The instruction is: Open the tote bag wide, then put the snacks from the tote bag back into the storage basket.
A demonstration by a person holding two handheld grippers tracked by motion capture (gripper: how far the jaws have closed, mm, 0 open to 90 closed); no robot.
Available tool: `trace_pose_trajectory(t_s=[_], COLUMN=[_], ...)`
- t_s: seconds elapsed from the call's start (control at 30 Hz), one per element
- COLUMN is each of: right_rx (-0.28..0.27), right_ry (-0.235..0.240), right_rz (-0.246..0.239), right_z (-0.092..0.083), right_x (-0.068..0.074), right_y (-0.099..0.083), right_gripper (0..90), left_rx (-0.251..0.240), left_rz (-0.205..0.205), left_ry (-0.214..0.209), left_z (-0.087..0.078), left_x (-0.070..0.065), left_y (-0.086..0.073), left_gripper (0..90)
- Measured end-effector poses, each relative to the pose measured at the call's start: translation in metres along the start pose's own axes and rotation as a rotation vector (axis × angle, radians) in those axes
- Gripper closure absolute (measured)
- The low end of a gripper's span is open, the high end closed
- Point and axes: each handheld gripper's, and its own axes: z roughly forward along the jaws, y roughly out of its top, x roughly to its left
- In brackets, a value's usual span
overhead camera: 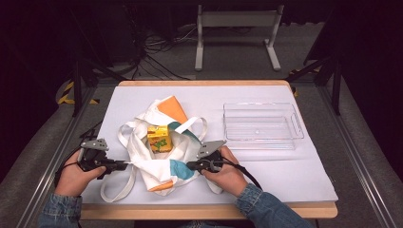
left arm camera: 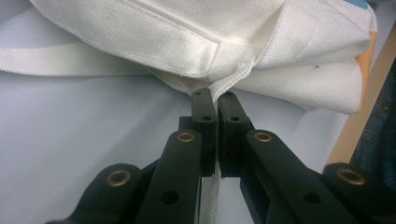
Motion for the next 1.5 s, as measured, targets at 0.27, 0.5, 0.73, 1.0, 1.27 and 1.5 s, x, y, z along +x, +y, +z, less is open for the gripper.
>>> trace_pose_trajectory(t_s=[0.27,0.5,0.73,1.0,1.27,1.5], right_rx=[-0.009,-0.051,-0.128,-0.231,-0.305,-0.316], right_ry=[-0.005,-0.023,-0.043,-0.051,-0.086,-0.127], right_rz=[0.005,0.015,0.043,0.083,0.156,0.154], right_z=[-0.009,-0.026,-0.045,-0.062,-0.071,-0.075], right_x=[0.002,0.002,-0.003,-0.013,-0.024,-0.036], right_y=[0.004,0.011,0.023,0.039,0.052,0.065], right_gripper=[79.3,66.7,57.3,50.6,42.3,38.8], left_rx=[-0.041,-0.140,-0.217,-0.282,-0.314,-0.336], left_rz=[0.035,0.067,0.044,0.032,0.029,0.002], left_ry=[0.000,-0.009,0.006,0.032,0.039,0.065], left_z=[-0.012,-0.033,-0.041,-0.049,-0.054,-0.055], left_x=[-0.007,-0.011,-0.012,-0.015,-0.014,-0.013], left_y=[0.005,0.010,0.012,0.013,0.012,0.013], left_gripper=[74.6,52.3,47.4,47.2,51.4,48.1])
